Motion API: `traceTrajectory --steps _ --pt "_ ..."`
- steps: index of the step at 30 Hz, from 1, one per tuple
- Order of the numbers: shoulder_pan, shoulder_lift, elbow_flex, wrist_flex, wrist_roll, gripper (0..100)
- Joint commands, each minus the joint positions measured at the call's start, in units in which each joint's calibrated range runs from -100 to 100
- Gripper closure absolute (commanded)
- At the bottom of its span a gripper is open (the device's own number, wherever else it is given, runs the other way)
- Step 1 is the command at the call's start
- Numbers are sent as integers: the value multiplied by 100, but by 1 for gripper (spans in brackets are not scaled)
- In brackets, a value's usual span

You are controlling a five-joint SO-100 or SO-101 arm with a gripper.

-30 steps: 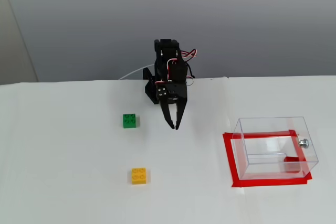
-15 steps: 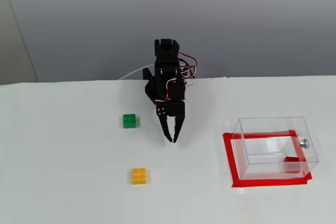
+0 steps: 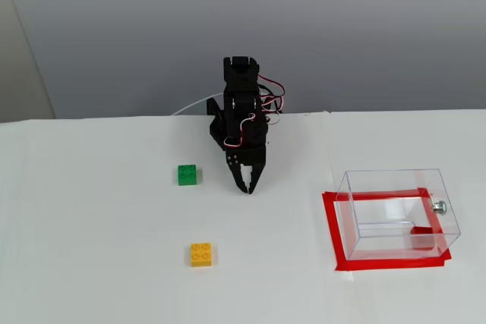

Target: Pick the red lego brick and place it into the transparent box

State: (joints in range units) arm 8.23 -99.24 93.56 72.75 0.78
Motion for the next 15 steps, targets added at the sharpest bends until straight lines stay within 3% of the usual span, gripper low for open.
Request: traceTrajectory --steps 1,15 --pt "31 -68 -106 97 16 99" --pt "31 -51 -115 70 16 98"
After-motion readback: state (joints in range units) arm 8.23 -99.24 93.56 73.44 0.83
